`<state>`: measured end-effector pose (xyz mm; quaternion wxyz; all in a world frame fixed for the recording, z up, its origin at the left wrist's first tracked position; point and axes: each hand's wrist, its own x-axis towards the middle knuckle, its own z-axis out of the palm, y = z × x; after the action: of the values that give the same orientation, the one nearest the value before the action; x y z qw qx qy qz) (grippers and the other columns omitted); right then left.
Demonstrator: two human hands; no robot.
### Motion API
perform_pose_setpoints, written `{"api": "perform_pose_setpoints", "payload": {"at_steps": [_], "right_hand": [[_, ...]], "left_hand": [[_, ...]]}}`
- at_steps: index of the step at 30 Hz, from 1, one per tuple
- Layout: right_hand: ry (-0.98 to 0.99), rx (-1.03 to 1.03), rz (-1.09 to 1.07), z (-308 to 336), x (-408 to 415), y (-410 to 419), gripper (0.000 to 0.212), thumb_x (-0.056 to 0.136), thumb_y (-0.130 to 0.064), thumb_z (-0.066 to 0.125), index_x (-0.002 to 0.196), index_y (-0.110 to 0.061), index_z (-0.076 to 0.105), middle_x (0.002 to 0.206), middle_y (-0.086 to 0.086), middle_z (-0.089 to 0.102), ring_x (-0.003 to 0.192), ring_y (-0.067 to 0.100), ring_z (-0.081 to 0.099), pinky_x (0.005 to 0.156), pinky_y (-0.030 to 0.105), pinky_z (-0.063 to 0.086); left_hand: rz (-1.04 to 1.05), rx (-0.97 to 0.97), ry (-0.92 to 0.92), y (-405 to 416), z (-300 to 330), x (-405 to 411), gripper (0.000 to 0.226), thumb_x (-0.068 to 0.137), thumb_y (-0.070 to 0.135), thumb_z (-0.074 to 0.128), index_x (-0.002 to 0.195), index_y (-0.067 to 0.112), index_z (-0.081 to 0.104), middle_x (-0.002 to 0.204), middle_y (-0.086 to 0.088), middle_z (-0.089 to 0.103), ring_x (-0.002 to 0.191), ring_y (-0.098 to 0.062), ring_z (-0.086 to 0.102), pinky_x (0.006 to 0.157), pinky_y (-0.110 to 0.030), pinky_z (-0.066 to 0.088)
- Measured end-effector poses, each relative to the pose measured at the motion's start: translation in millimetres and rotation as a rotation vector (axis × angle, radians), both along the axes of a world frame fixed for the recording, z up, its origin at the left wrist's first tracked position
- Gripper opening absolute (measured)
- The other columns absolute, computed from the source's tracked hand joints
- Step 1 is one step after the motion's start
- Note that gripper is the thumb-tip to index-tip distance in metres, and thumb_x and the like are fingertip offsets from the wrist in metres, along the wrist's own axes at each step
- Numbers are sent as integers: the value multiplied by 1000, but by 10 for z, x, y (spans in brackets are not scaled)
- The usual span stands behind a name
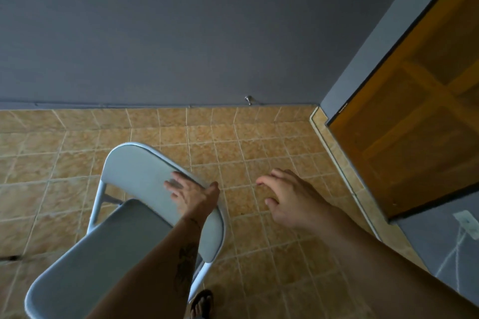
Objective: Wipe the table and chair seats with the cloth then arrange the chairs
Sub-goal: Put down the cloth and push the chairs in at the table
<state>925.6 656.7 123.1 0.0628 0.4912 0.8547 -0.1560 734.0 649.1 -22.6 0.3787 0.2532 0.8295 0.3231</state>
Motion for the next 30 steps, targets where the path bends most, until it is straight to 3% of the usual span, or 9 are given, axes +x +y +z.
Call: {"api": "perform_pose_setpoints", "payload": {"at_steps": [2, 5, 18, 24, 30], "right_hand": [[-30, -20, 56, -21, -117, 247, 45, 94, -26, 54, 137, -35, 43, 141, -6, 41, 131, 18, 36, 98, 36, 39], [-65, -45, 136, -90, -350, 592, 46, 94, -25, 53, 138, -34, 42, 144, -5, 39, 135, 20, 34, 103, 40, 38], [-165, -81, 686, -454, -1403, 1405, 54, 90, -23, 52, 142, -31, 39, 147, 1, 37, 134, 24, 34, 104, 42, 39], [-156, -48, 903, -511, -1517, 1632, 59, 87, -21, 50, 144, -29, 35, 143, 1, 37, 130, 25, 36, 103, 45, 42], [-196, -51, 1046, -715, -1462, 1598, 70, 82, -14, 51, 146, -27, 26, 145, 9, 29, 132, 32, 30, 103, 48, 41]], "left_hand": [[46, 1, -31, 106, -75, 37, 119, 77, 35, 71, 150, 14, -20, 161, -19, -17, 147, -45, 0, 117, -53, 17], [69, 31, 18, 186, -191, 85, 121, 72, 24, 68, 149, 9, -24, 159, -25, -16, 147, -45, -6, 121, -51, 8], [145, 101, 114, 217, -305, 175, 124, 66, 32, 66, 149, 21, -26, 162, -7, -22, 149, -23, -18, 123, -39, 0], [120, -15, 132, 127, -252, 236, 128, 61, 34, 66, 149, 23, -27, 163, -3, -20, 151, -24, -7, 122, -37, 13], [-70, -141, 190, -311, -159, 304, 124, 63, 27, 65, 149, 35, -24, 165, 5, -9, 145, -23, 28, 111, -32, 36]]}}
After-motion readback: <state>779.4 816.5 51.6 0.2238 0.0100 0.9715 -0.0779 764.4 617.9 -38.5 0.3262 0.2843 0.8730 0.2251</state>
